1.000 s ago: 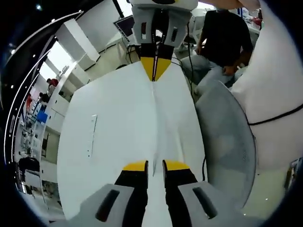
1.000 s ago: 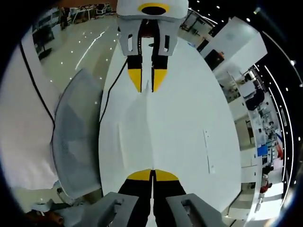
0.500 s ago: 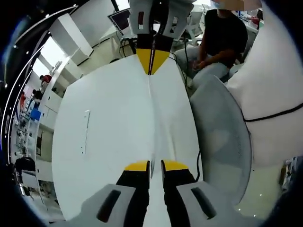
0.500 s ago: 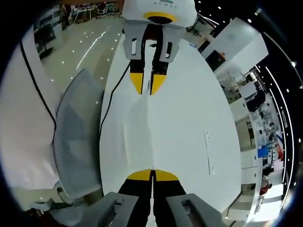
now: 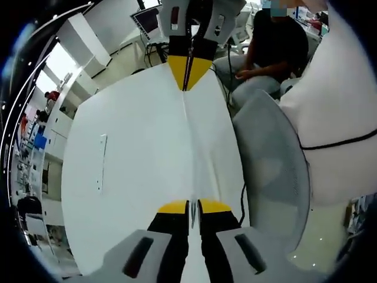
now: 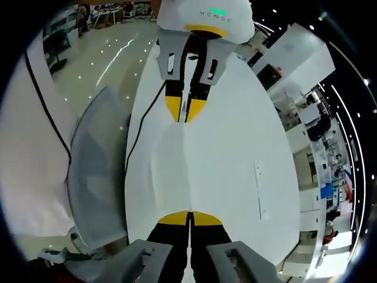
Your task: Arrange the food packaging bags into a neat stack by flattening each bag and aligning their edges.
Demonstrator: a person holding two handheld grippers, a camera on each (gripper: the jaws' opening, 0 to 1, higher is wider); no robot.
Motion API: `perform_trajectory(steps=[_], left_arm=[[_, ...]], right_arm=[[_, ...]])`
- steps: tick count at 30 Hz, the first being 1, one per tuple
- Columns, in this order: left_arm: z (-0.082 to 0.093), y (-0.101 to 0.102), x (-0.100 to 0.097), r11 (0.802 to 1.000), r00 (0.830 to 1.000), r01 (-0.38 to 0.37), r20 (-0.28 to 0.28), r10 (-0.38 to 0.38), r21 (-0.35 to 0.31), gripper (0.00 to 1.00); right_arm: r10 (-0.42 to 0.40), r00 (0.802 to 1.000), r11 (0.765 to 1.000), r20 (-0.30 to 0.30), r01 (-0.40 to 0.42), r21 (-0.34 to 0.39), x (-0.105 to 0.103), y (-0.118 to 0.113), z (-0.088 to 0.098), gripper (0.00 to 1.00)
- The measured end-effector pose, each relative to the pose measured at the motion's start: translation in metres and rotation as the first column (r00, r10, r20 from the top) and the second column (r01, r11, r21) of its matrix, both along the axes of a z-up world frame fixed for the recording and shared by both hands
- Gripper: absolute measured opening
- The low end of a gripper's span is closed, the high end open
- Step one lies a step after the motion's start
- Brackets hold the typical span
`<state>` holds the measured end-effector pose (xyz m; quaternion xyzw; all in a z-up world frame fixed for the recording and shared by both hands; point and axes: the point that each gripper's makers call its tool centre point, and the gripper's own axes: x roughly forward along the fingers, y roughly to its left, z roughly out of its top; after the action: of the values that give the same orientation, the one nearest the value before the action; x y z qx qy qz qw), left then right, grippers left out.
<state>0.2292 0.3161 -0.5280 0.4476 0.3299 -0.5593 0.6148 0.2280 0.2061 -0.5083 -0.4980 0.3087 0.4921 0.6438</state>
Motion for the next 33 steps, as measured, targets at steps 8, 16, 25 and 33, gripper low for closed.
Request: perform_trajectory(steps=[8, 16, 25, 33], left_arm=[[-0.0043, 0.0028, 0.0024, 1.000, 1.000, 0.007, -0.002, -0.007, 0.025, 0.03], [-0.0068, 0.0071, 0.0029, 0.999, 1.000, 0.002, -0.019, -0.001, 0.038, 0.00], [-0.0091, 0.0094, 0.0012, 0.998, 0.999, -0.009, -0.031, 0.011, 0.058, 0.00], [-0.0108, 0.0093, -0.0022, 0.997, 0.999, -0.020, -0.045, 0.024, 0.073, 0.00]], right_arm=[[0.005, 1.000, 1.000, 0.002, -0.005, 0.001, -0.0008, 0.0017, 0.0017, 0.00], [0.011, 1.000, 1.000, 0.002, -0.011, 0.001, -0.0006, 0.0034, 0.0014, 0.00], [0.011, 1.000, 1.000, 0.004, -0.011, 0.007, -0.0003, 0.0055, 0.0031, 0.00], [0.007, 1.000, 1.000, 0.001, -0.007, 0.011, 0.0004, 0.0051, 0.0034, 0.00]])
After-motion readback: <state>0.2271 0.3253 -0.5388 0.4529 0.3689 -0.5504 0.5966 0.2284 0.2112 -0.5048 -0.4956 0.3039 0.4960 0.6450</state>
